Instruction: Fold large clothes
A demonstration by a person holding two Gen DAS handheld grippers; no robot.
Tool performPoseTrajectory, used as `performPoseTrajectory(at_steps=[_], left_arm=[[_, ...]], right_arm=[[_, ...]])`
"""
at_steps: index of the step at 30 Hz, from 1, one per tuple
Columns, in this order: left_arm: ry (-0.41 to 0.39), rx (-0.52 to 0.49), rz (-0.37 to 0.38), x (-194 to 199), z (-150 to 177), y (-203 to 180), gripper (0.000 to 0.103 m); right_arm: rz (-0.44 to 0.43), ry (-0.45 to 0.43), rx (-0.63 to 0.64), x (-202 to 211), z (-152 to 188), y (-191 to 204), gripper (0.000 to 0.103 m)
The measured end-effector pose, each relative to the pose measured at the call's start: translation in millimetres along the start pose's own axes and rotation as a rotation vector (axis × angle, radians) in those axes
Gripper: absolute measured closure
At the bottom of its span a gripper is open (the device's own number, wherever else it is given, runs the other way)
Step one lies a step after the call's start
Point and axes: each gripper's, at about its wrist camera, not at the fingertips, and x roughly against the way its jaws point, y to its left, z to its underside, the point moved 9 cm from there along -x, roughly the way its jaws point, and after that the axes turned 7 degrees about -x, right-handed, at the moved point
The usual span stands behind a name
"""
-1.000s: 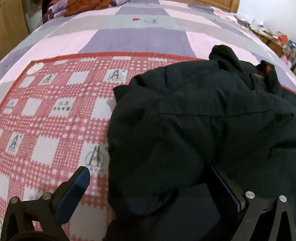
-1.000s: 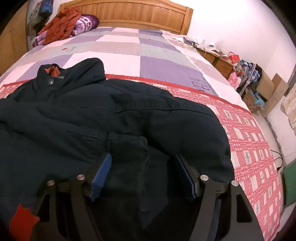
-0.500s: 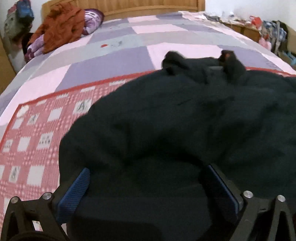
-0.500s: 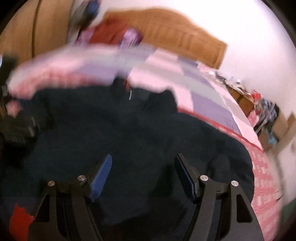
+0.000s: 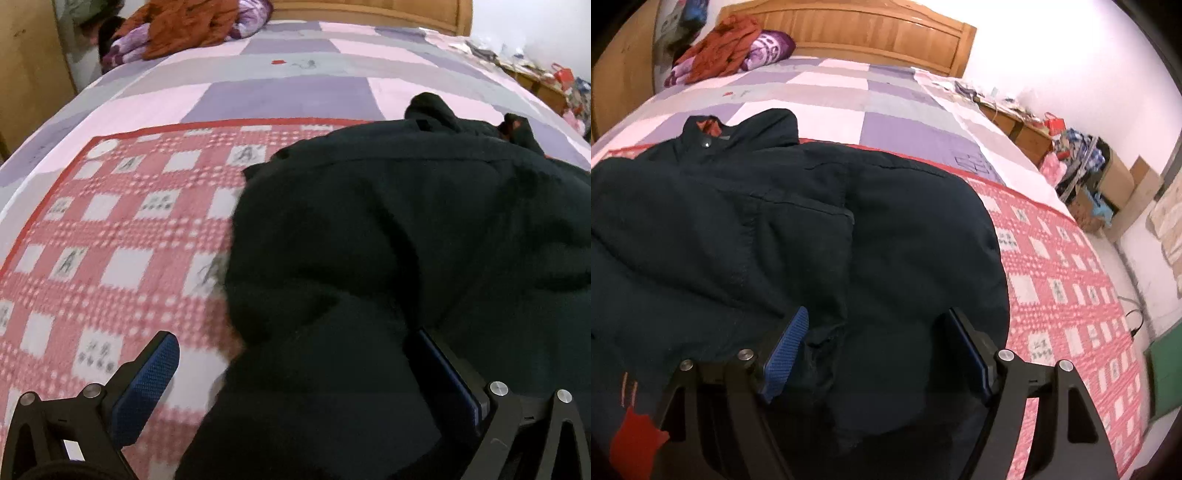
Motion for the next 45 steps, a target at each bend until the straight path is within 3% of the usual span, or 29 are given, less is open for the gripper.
performPoseTrajectory(at_steps=[8, 12, 16, 18, 22, 24, 26, 28, 30, 32, 35, 37, 39, 43, 45], left_arm=[[0.006, 0.068, -0.055, 31.1, 36.0, 34.2, 0.0], [-0.025, 0.062, -0.068, 47.8, 33.1, 41.4, 0.0], [-0.144, 0.019, 0.006, 54.4, -25.4, 20.1, 0.0], [-0.153, 0.006, 0.028, 44.2, -50.6, 7.4, 0.0], [-0.056, -0.034, 0.076, -7.2, -96.6, -25.3, 0.0], [0.014, -0.035, 0.076, -31.0, -100.1, -30.0, 0.0], [0.089, -0.025, 0.079, -56.2, -92.9, -25.3, 0.0], [0.124, 0.024, 0.103, -66.5, -84.1, -14.0, 0.0], [0.125, 0.114, 0.116, -68.9, -76.9, 6.5, 0.0], [0.121, 0.181, 0.115, -67.9, -67.2, 26.4, 0.0], [0.093, 0.235, 0.124, -57.2, -53.6, 38.6, 0.0], [0.066, 0.226, 0.065, -39.3, -45.1, 41.9, 0.001], [0.009, 0.189, 0.056, -13.7, -42.0, 28.0, 0.001], [-0.11, 0.02, 0.141, 29.6, -30.6, -39.6, 0.001], [-0.09, -0.068, 0.178, 29.1, -18.3, -77.1, 0.001]], right_arm=[[0.006, -0.009, 0.048, 16.1, -0.9, -0.8, 0.025], [0.026, -0.058, 0.076, 33.3, -12.0, 10.8, 0.025], [-0.046, -0.157, 0.032, 56.0, -41.8, 47.5, 0.024], [-0.116, -0.167, 0.032, 56.3, -60.2, 86.6, 0.023], [-0.201, -0.097, 0.049, 36.5, -77.2, 147.4, 0.023], [-0.174, -0.048, 0.088, 16.3, -77.5, 158.8, 0.023], [-0.108, 0.006, 0.106, -8.9, -71.0, 141.0, 0.023], [-0.075, 0.03, 0.04, -23.8, -69.0, 104.7, 0.023], [0.005, 0.061, -0.06, -35.8, -62.1, 46.0, 0.021], [-0.007, 0.087, -0.138, -40.0, -51.9, 8.7, 0.021], [0.059, 0.076, -0.118, -33.2, -45.7, -11.1, 0.021], [0.091, 0.051, -0.125, -22.5, -44.6, -14.9, 0.021], [0.112, -0.03, -0.123, 4.4, -44.5, -6.4, 0.021], [-0.047, -0.137, -0.044, 53.2, -24.4, 66.1, 0.021], [-0.136, -0.143, 0.061, 67.4, -5.9, 112.9, 0.021]])
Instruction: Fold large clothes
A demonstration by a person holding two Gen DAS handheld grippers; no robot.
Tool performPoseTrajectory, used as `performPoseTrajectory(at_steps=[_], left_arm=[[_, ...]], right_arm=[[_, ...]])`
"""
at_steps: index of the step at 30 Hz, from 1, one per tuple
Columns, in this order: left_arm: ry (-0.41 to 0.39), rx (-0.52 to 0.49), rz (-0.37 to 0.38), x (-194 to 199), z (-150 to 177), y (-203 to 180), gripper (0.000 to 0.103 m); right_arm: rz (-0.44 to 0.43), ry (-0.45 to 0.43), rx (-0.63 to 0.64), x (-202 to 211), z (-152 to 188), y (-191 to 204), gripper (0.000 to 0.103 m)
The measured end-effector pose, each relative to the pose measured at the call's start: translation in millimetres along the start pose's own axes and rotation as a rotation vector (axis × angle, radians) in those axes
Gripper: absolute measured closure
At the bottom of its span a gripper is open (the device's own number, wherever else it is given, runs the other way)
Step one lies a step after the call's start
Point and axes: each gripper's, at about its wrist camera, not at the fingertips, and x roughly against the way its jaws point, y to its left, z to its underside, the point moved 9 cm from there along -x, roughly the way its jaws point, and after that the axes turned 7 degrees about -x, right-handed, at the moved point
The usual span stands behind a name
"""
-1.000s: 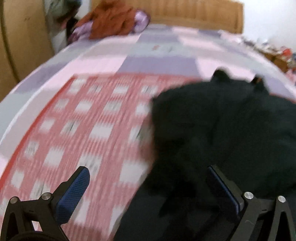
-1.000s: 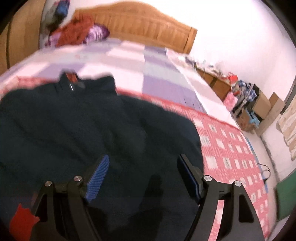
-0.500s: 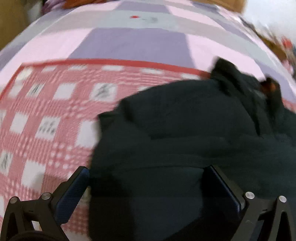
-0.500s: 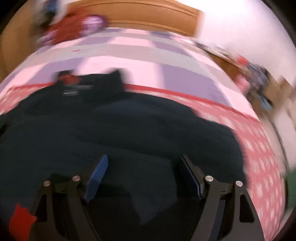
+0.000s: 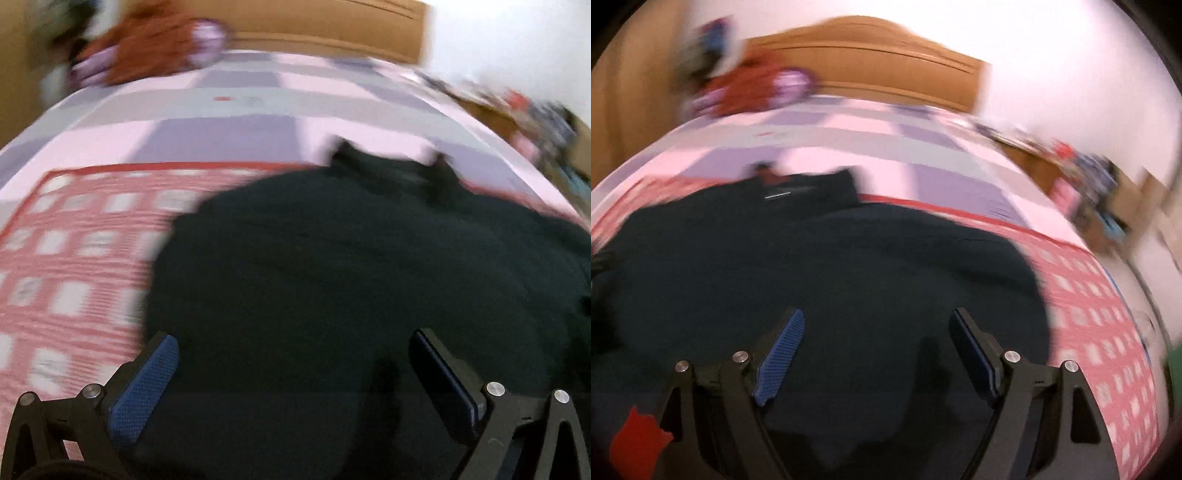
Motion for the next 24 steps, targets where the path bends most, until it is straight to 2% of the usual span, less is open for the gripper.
performPoseTrajectory(at_steps=[2, 3, 5, 6, 7, 9, 10, 12, 13, 14, 16, 17, 21, 23, 24], left_arm=[[0.068, -0.05, -0.036, -14.6, 15.7, -10.3, 0.001], [0.076, -0.053, -0.04, -16.9, 22.3, -7.9, 0.001], [0.084, -0.04, -0.045, -12.8, 29.5, 5.7, 0.0], [0.087, -0.04, -0.058, -8.8, 32.6, 13.3, 0.0], [0.1, -0.042, -0.062, -2.2, 38.8, 23.0, 0.0], [0.138, -0.046, -0.121, 7.9, 52.7, 37.7, 0.0], [0.155, -0.04, -0.132, 13.3, 59.8, 44.5, 0.0], [0.175, -0.001, -0.13, 34.2, 80.1, 49.9, 0.001], [0.162, -0.001, -0.125, 46.5, 87.3, 45.3, 0.001], [0.148, -0.005, -0.115, 59.7, 94.9, 36.7, 0.001], [0.138, -0.018, -0.079, 81.3, 114.3, 9.1, 0.001], [0.142, -0.024, -0.062, 89.1, 123.3, -6.1, 0.001], [0.201, -0.061, -0.009, 113.4, 169.8, -71.4, 0.001], [0.245, -0.101, -0.029, 122.3, 198.9, -89.0, 0.001], [0.257, -0.113, -0.053, 128.0, 213.6, -89.3, 0.001]], right_arm=[[-0.032, 0.035, 0.096, -1.5, 16.9, 28.8, 0.021], [-0.003, 0.054, 0.137, -5.1, 26.8, 28.1, 0.021], [0.063, 0.093, 0.121, -14.1, 41.0, -4.1, 0.021], [0.085, 0.109, 0.064, -16.8, 48.1, -36.6, 0.021], [0.083, 0.13, -0.003, -18.1, 54.9, -67.3, 0.016], [-0.002, 0.172, -0.131, -14.4, 67.0, -107.7, 0.014], [0.053, 0.186, -0.132, -10.1, 71.1, -126.4, 0.014], [0.246, 0.217, -0.121, 6.6, 85.2, -171.7, 0.014], [0.265, 0.226, -0.142, 14.0, 90.0, -181.3, 0.014], [0.238, 0.215, -0.187, 29.9, 96.1, -187.6, 0.014], [0.209, 0.193, -0.195, 54.4, 104.5, -179.0, 0.014], [0.173, 0.177, -0.161, 68.3, 108.6, -162.0, 0.014], [-0.022, 0.155, 0.021, 118.8, 142.3, -63.9, 0.014], [-0.115, 0.185, 0.149, 134.8, 171.0, -22.3, 0.014], [-0.12, 0.189, 0.209, 139.6, 184.6, -14.9, 0.014]])
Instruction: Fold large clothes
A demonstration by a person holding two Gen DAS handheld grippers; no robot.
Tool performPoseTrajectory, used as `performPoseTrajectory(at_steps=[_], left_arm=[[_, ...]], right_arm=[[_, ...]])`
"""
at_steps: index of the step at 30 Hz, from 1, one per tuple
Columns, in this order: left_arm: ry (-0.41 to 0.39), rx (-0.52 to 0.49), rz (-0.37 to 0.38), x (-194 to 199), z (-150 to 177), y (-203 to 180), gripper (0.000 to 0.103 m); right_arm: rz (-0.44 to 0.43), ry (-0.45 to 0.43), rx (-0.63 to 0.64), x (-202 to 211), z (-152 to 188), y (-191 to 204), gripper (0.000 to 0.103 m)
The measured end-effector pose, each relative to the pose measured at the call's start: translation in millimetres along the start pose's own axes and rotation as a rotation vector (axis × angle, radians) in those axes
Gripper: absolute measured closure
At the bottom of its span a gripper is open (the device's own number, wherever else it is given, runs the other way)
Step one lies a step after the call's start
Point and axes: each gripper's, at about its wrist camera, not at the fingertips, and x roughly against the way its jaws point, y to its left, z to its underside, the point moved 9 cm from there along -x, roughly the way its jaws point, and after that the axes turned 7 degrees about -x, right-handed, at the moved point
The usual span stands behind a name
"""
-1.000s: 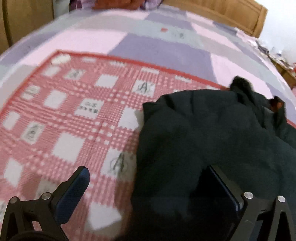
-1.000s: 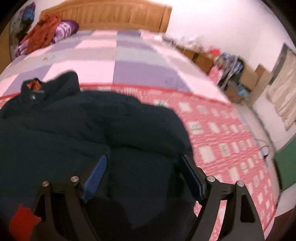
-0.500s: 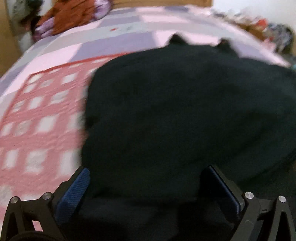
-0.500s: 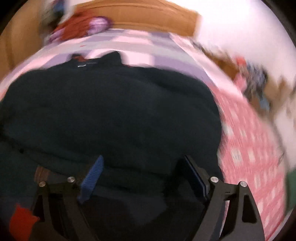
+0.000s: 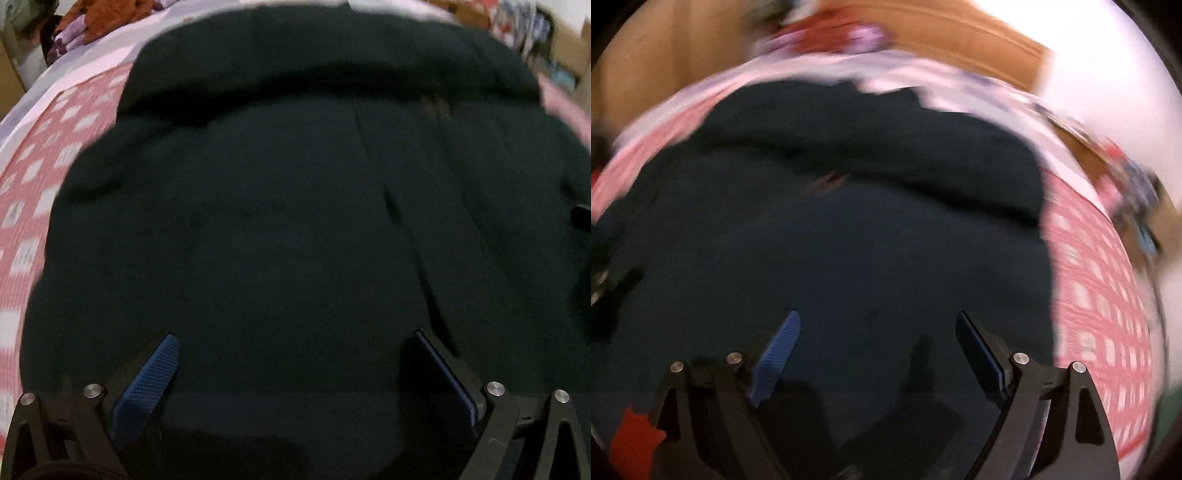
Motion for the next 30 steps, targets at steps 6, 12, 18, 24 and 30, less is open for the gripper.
performPoseTrajectory(at_steps=[6, 12, 18, 24, 30], left_arm=[[0.038, 0.124, -0.087, 20.6, 48.6, 44.0, 0.0], [0.088, 0.221, -0.163, 40.4, 93.0, 79.6, 0.0], [0.072, 0.2, -0.144, 55.3, 117.2, 72.7, 0.0], [0.063, 0.168, -0.109, 75.9, 142.4, 80.8, 0.0], [0.082, 0.147, -0.109, 104.5, 175.1, 81.2, 0.0]], right_arm=[[-0.004, 0.047, -0.159, 11.9, 68.5, -85.0, 0.014], [0.165, 0.102, -0.19, 49.2, 120.0, -128.7, 0.012], [0.236, 0.136, -0.253, 90.9, 169.0, -114.7, 0.012], [0.305, 0.168, -0.371, 129.4, 203.9, -95.0, 0.012], [0.37, 0.211, -0.391, 173.8, 244.9, -72.4, 0.012]])
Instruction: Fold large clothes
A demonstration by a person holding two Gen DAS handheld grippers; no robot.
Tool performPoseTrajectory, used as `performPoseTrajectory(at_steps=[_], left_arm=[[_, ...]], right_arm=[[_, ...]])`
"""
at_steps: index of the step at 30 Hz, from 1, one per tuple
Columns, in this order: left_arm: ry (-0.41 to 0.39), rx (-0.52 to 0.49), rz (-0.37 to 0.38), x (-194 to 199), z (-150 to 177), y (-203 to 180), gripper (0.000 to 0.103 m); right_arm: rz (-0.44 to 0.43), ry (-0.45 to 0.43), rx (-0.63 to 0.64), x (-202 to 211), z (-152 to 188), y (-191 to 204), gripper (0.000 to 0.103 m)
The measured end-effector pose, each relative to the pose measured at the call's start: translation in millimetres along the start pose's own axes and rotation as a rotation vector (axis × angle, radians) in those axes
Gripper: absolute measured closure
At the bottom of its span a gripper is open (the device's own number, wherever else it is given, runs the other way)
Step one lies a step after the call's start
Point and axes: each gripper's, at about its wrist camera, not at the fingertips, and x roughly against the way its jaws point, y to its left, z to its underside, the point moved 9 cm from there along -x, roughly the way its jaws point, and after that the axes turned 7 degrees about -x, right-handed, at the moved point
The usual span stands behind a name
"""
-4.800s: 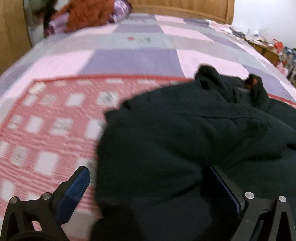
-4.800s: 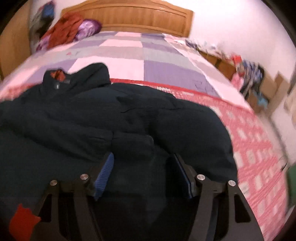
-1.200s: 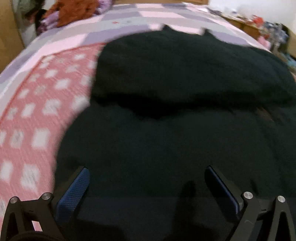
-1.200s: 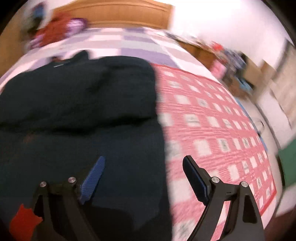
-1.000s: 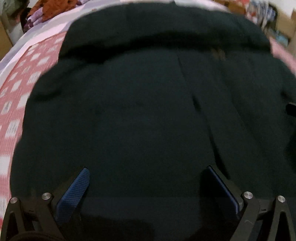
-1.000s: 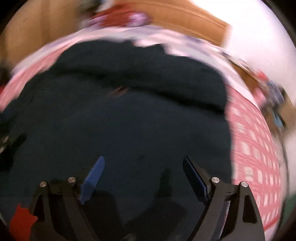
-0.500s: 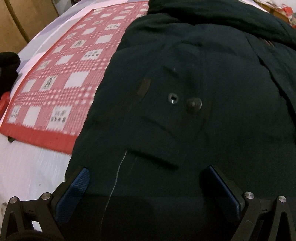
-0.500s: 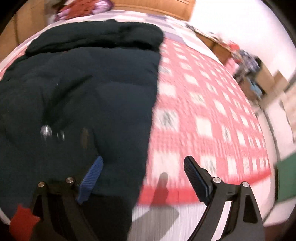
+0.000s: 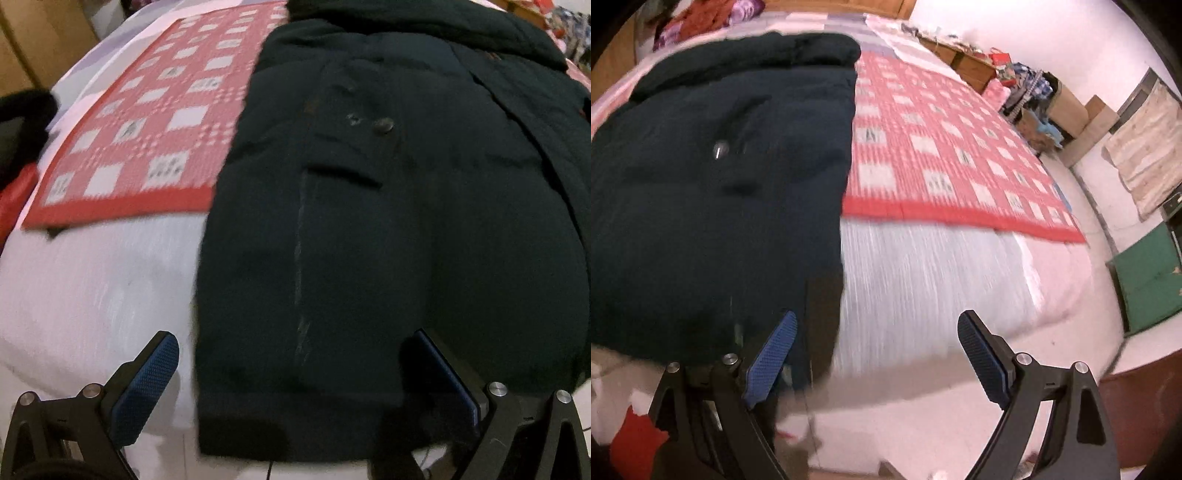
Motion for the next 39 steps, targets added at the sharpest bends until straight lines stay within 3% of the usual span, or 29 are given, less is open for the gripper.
performPoseTrajectory(at_steps=[5, 9, 11, 14, 17, 20, 28, 32, 37, 39], left_arm=[[0.032, -0.016, 0.017, 9.9, 28.3, -8.7, 0.0], [0.043, -0.059, 0.002, 6.3, 35.8, -20.8, 0.0], [0.042, -0.032, 0.0, 4.9, 34.2, -19.5, 0.0], [0.031, 0.014, -0.002, 6.9, 31.8, -12.3, 0.0], [0.005, 0.026, -0.047, 14.1, 33.5, 1.1, 0.0], [0.002, 0.043, -0.057, 17.4, 36.9, 9.6, 0.0], [0.017, -0.039, -0.054, 17.0, 50.9, 0.0, 0.0], [0.027, -0.05, -0.074, 13.7, 56.6, 1.7, 0.0], [-0.016, -0.013, -0.096, 11.8, 36.4, 12.7, 0.0], [-0.082, 0.048, -0.099, 20.2, 14.1, 23.3, 0.0]], right_arm=[[0.0, 0.056, 0.02, 15.5, 46.9, 6.5, 0.012], [-0.018, 0.083, 0.007, 6.0, 54.1, 20.3, 0.012], [-0.022, 0.086, -0.009, -1.1, 52.1, 26.6, 0.012], [0.002, 0.071, -0.057, -11.1, 35.4, 26.7, 0.012], [-0.008, -0.047, -0.154, 6.9, 8.1, 13.9, 0.012], [0.001, -0.114, -0.158, 22.0, -6.1, 10.9, 0.012], [-0.008, -0.086, -0.164, 15.1, -18.2, 14.0, 0.012], [-0.018, -0.12, -0.167, 24.7, -33.7, 11.7, 0.012], [-0.05, -0.186, -0.207, 37.2, -69.9, 3.7, 0.012], [-0.058, -0.2, -0.203, 38.4, -83.9, 4.7, 0.012]])
